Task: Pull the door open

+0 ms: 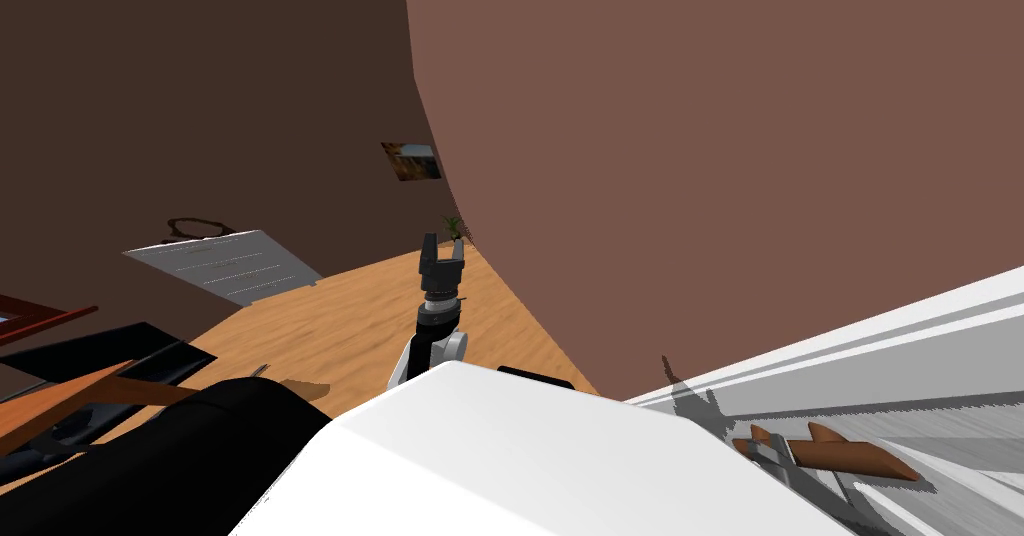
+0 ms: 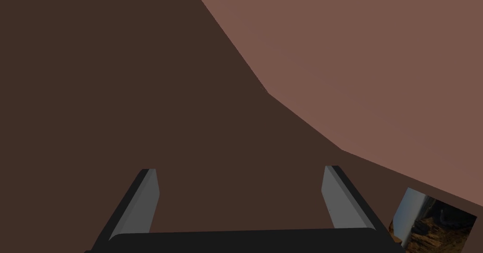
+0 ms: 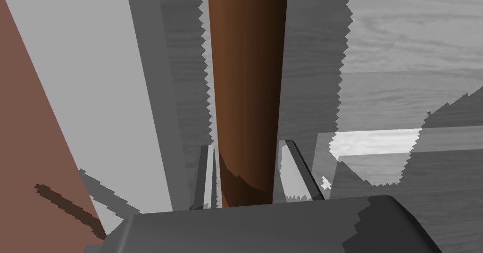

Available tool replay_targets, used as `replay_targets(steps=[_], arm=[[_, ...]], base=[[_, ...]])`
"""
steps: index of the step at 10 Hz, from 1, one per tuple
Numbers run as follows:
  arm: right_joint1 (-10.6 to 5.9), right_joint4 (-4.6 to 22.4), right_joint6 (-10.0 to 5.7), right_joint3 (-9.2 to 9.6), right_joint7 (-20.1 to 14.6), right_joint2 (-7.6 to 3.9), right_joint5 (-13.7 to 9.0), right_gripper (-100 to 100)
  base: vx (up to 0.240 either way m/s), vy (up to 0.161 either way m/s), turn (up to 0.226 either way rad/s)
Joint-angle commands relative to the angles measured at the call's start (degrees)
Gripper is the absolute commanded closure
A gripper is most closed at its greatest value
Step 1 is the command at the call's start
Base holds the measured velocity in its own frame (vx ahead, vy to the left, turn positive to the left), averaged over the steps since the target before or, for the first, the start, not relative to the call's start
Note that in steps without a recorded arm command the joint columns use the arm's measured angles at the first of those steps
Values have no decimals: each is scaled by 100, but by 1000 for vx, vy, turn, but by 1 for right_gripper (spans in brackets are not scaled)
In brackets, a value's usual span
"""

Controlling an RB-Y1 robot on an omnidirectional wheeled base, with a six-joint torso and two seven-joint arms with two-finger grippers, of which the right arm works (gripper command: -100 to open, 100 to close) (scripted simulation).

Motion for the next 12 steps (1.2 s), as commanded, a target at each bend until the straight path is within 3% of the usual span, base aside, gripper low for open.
replay_targets(steps=[1,3,4,12], arm=[[5,7,4,-9,5,-10,-4,100],[5,7,4,-9,5,-10,-4,100],[41,-56,-36,113,-60,-39,83,100],[234,-291,-197,591,-340,-212,433,100]], base=[[0,0,0],[0,0,0],[-123,31,50],[-199,63,46]])
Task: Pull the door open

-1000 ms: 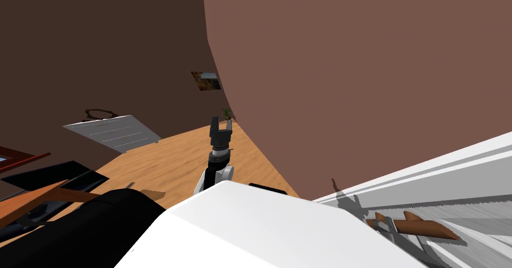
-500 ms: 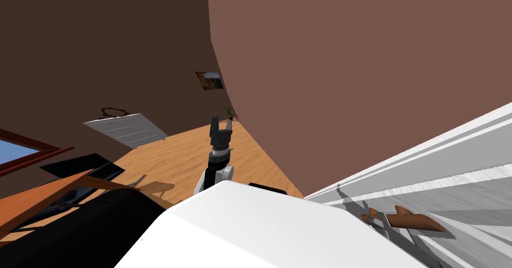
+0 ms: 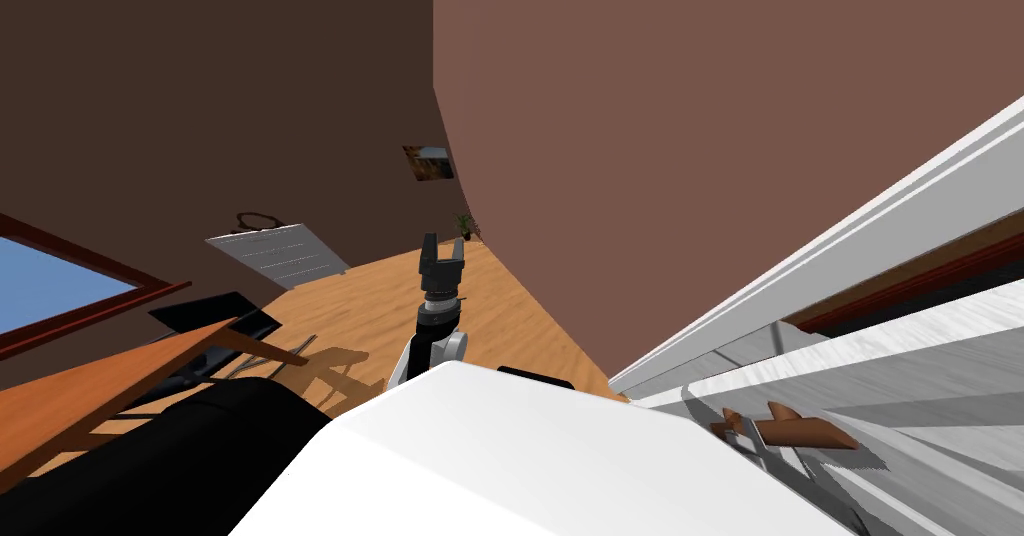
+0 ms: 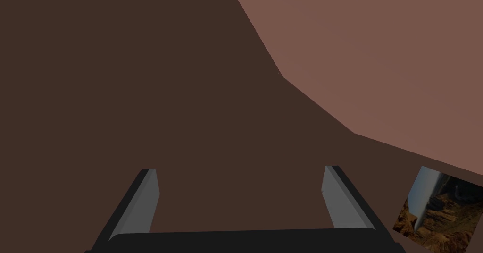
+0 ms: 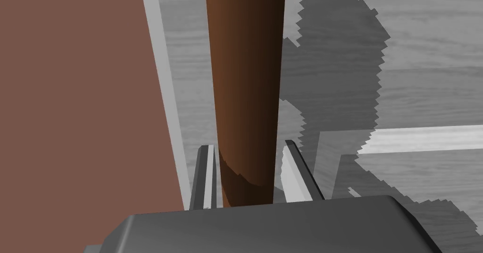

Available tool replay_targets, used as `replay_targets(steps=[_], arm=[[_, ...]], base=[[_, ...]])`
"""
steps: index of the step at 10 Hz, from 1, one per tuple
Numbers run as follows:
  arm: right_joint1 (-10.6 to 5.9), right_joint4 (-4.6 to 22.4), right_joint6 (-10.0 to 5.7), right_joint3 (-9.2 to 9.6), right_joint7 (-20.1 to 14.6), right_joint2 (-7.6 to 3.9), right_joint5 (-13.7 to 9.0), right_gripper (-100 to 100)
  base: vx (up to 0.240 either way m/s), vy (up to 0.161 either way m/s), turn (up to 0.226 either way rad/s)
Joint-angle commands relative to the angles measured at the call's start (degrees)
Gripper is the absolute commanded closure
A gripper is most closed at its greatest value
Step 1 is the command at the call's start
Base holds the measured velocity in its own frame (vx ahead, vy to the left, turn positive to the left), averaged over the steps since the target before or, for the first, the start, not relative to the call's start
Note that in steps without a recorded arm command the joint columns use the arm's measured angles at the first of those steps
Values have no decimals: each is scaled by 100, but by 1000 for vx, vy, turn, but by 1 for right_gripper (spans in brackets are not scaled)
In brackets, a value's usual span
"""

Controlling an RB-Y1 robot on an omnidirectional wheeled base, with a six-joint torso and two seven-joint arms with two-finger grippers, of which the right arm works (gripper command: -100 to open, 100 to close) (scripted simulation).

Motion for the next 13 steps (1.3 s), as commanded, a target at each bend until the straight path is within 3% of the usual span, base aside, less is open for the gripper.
replay_targets(steps=[1,7,9,13], arm=[[0,0,0,0,0,0,0,100],[174,-174,-276,502,-181,-125,403,100],[144,-132,-293,523,-217,-146,422,100],[264,-206,-550,891,-327,-241,720,100]], base=[[-86,21,14],[-226,33,49],[-174,12,34],[-228,9,51]])
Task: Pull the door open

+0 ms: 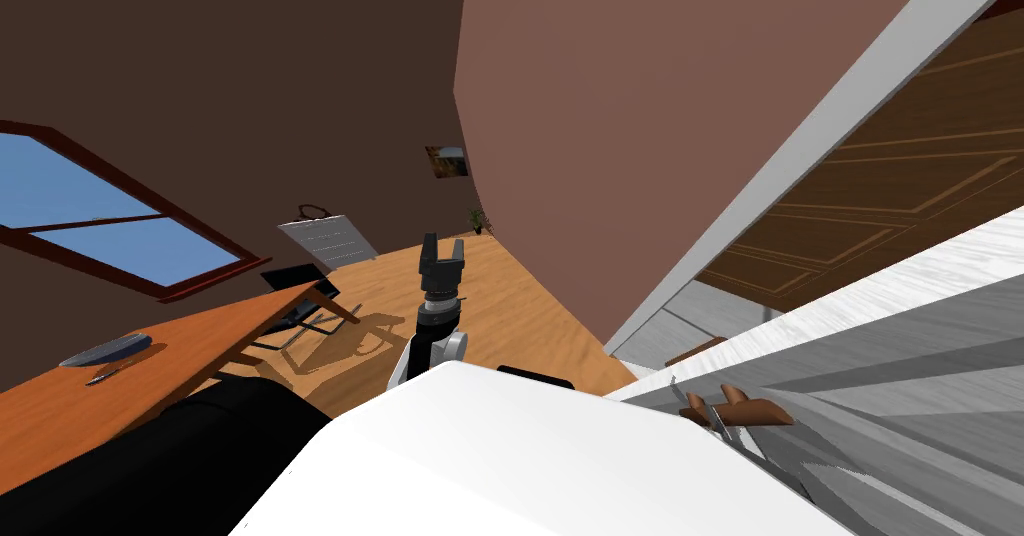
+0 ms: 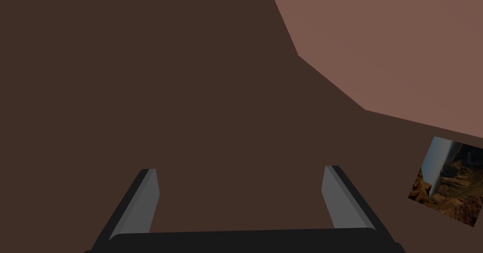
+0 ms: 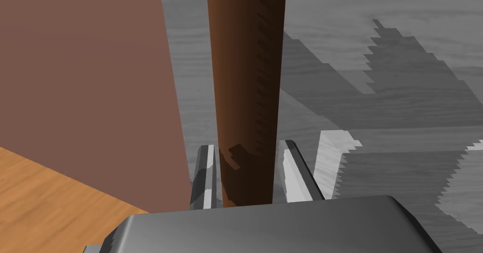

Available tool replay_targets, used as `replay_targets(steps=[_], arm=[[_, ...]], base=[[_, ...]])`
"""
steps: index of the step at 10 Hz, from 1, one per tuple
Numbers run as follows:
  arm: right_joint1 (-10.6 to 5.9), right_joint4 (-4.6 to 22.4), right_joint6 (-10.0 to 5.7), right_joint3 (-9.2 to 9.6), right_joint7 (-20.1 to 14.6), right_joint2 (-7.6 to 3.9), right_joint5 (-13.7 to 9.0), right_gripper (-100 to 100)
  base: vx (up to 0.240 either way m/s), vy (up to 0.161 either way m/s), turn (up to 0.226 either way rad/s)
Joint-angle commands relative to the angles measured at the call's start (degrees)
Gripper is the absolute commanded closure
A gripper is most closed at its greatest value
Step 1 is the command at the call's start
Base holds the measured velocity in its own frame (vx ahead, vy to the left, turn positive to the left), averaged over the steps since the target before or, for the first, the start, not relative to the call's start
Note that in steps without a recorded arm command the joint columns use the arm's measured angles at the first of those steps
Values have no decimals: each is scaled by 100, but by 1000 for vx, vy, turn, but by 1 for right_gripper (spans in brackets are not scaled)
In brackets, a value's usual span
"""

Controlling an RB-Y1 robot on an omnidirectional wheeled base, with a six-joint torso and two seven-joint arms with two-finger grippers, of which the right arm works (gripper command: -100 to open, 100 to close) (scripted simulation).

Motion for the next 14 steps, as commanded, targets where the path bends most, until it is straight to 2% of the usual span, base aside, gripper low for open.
replay_targets(steps=[1,3,4,5,11,13,14], arm=[[46,5,-88,143,-38,-17,110,100],[93,-27,-191,282,-80,-62,225,100],[75,-20,-168,245,-69,-50,197,100],[104,-37,-239,369,-88,-72,305,100],[170,-88,-489,716,-147,-184,634,100],[139,-73,-508,728,-152,-177,649,100],[137,-49,-557,806,-181,-199,722,100]], base=[[-245,-6,30],[-251,-8,44],[-108,7,13],[-154,-22,43],[-200,-35,41],[-157,-20,22],[-148,-24,83]])
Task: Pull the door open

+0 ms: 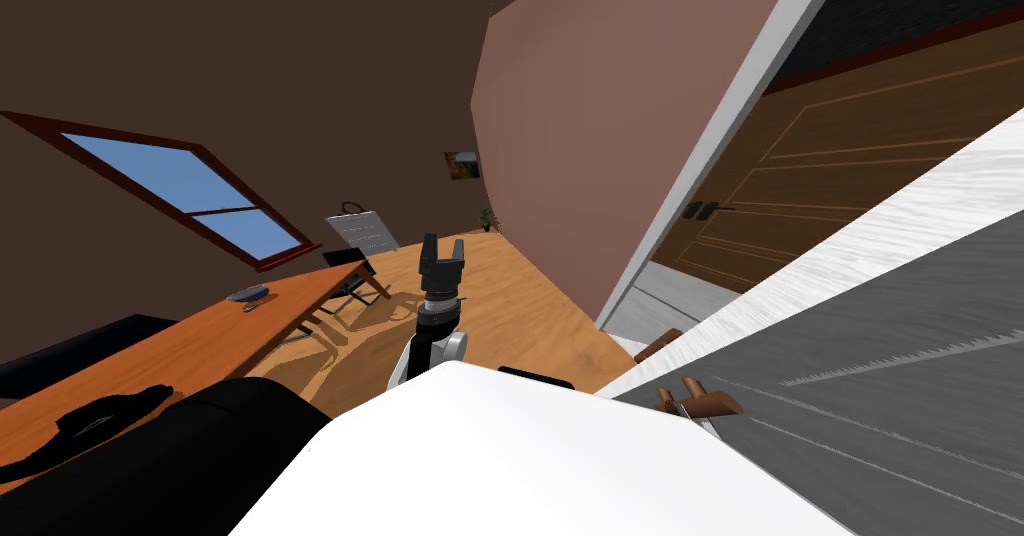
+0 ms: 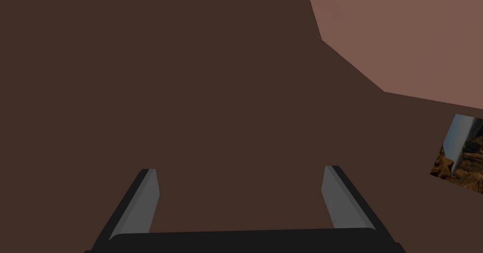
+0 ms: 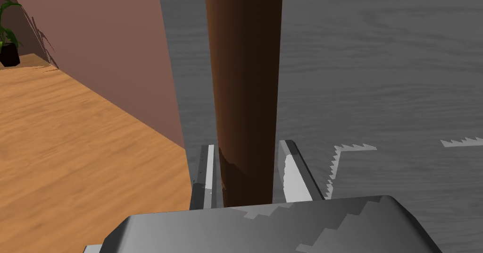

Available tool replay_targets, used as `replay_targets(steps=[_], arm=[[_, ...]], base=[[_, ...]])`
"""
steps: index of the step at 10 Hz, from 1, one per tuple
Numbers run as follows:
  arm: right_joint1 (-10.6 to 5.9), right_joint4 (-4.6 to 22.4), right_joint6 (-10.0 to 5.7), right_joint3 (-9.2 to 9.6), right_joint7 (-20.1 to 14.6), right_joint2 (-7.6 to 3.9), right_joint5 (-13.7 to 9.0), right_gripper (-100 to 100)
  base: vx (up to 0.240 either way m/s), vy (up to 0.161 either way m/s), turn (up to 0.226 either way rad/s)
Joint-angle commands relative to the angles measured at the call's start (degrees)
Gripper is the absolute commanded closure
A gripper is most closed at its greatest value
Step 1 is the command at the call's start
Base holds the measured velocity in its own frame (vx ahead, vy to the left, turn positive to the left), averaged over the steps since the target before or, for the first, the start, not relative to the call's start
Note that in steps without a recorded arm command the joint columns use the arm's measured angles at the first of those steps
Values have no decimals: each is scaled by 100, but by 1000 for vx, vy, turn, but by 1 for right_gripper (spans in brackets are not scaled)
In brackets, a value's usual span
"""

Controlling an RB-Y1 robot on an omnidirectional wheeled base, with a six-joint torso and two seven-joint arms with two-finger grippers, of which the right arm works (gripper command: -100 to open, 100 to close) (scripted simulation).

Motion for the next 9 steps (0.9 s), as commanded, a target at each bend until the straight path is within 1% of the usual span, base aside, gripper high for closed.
replay_targets(steps=[1,7,8,9], arm=[[-9,28,-51,44,-22,-14,47,100],[-47,120,-249,281,-141,-144,296,100],[-52,130,-271,308,-155,-159,324,100],[-49,93,-239,291,-141,-150,306,100]], base=[[-204,-53,85],[-212,-33,77],[-219,-53,74],[-94,-20,23]])
